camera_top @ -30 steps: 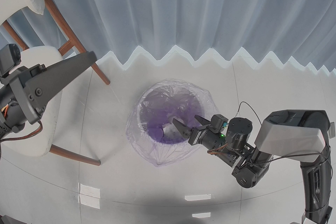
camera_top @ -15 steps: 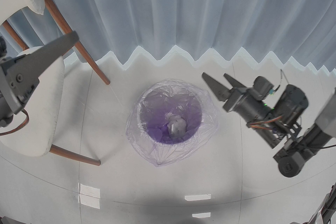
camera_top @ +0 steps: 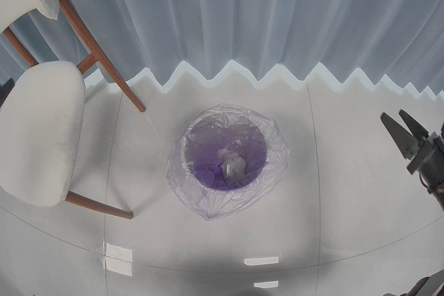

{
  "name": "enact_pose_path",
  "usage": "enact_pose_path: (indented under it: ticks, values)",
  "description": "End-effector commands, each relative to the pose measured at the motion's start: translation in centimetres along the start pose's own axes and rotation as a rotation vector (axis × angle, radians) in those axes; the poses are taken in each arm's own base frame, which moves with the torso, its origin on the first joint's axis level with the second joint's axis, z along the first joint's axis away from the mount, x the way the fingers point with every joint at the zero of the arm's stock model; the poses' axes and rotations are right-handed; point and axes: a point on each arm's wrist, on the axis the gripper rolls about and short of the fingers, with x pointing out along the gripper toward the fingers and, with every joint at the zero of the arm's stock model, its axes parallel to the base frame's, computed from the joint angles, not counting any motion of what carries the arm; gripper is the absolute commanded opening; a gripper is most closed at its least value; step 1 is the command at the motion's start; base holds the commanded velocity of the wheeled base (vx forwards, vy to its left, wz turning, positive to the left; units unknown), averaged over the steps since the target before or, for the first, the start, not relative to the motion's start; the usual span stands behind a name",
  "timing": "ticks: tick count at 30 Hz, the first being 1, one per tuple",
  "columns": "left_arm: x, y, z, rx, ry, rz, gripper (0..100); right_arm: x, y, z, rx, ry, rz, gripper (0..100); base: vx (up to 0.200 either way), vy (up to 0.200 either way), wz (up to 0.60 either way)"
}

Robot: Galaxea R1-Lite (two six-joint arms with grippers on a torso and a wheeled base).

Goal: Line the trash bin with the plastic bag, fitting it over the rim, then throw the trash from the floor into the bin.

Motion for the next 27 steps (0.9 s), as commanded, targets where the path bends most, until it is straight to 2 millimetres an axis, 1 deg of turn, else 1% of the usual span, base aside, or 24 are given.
enact_pose_path:
  ticks: [1,2,3,4,6,8,9,10,12,13,14,15,18,21,24,25,27]
  values:
    - [-10.3,-3.5,-6.5,0.159,0.01,0.126,100,-13.7,0.8,-2.7,-0.171,0.055,-0.152,100,0.0,0.0,0.0]
    - [-11.5,-3.9,-7.7,0.156,0.025,0.146,100,-15.8,1.0,-3.8,-0.171,0.098,-0.167,100,0.0,0.0,0.0]
    - [-11.7,-4.0,-7.8,0.155,0.029,0.151,100,-16.1,1.0,-4.0,-0.171,0.104,-0.171,100,0.0,0.0,0.0]
    - [-12.5,-4.4,-8.6,0.155,0.046,0.19,100,-17.5,1.2,-4.4,-0.169,0.12,-0.186,100,0.0,0.0,0.0]
    - [-13.0,-4.8,-9.6,0.164,0.069,0.266,100,-19.1,1.3,-5.3,-0.167,0.143,-0.211,100,0.0,0.0,0.0]
    - [-13.3,-4.6,-10.7,0.174,0.101,0.306,100,-19.3,1.3,-5.6,-0.17,0.153,-0.241,100,0.0,0.0,0.0]
    - [-13.3,-4.5,-10.8,0.176,0.106,0.31,100,-19.3,1.2,-5.6,-0.171,0.151,-0.244,100,0.0,0.0,0.0]
    - [-13.5,-3.9,-12.1,0.225,0.145,0.382,100,-19.1,1.1,-5.6,-0.183,0.11,-0.271,100,0.0,0.0,0.0]
    - [-13.7,-2.8,-14.3,0.28,0.221,0.485,100,-18.8,0.7,-7.0,-0.22,0.098,-0.275,100,0.0,0.0,0.0]
    - [-13.7,-2.8,-14.3,0.28,0.221,0.485,100,-18.8,0.7,-7.0,-0.22,0.098,-0.275,100,0.0,0.0,0.0]
    - [-13.9,-1.9,-16.5,0.338,0.304,0.544,100,-18.9,0.5,-8.0,-0.273,0.181,-0.288,100,0.0,0.0,0.0]
    - [-13.9,-1.9,-16.4,0.357,0.305,0.549,100,-19.0,0.4,-8.2,-0.269,0.214,-0.295,100,0.0,0.0,0.0]
    - [-14.0,-1.9,-16.4,0.323,0.294,0.591,100,-18.9,0.4,-8.1,-0.26,0.191,-0.313,100,0.0,0.0,0.0]
    - [-14.2,-1.6,-16.5,0.205,0.25,0.734,100,-18.9,0.4,-8.2,-0.205,0.188,-0.346,100,0.0,0.0,0.0]
    - [-14.2,-1.6,-16.5,0.198,0.25,0.736,100,-18.9,0.5,-8.1,-0.123,0.178,-0.354,100,0.0,0.0,0.0]
    - [-14.2,-1.6,-16.5,0.198,0.25,0.737,100,-18.9,0.5,-8.2,-0.123,0.179,-0.351,100,0.0,0.0,0.0]
    - [-14.2,-1.7,-16.6,0.239,0.279,0.714,100,-18.9,0.6,-8.3,-0.193,0.205,-0.308,100,0.0,0.0,0.0]
